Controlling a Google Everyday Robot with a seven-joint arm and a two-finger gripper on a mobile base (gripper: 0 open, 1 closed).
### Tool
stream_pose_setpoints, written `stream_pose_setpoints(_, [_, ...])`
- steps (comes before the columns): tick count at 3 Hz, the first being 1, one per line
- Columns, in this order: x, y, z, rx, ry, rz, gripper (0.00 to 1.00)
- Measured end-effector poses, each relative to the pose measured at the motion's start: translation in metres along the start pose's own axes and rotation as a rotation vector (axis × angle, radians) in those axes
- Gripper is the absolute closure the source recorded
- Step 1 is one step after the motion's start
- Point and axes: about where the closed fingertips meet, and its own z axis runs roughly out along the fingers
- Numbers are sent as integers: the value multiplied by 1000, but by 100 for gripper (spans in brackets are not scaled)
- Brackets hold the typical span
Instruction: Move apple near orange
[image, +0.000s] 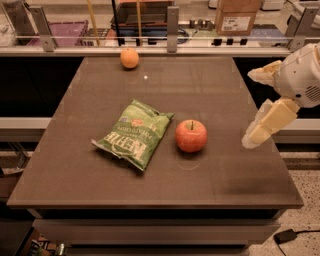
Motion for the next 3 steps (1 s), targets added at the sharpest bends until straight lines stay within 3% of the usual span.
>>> stream_pose_setpoints(3, [7,7,56,-65,-215,35,0])
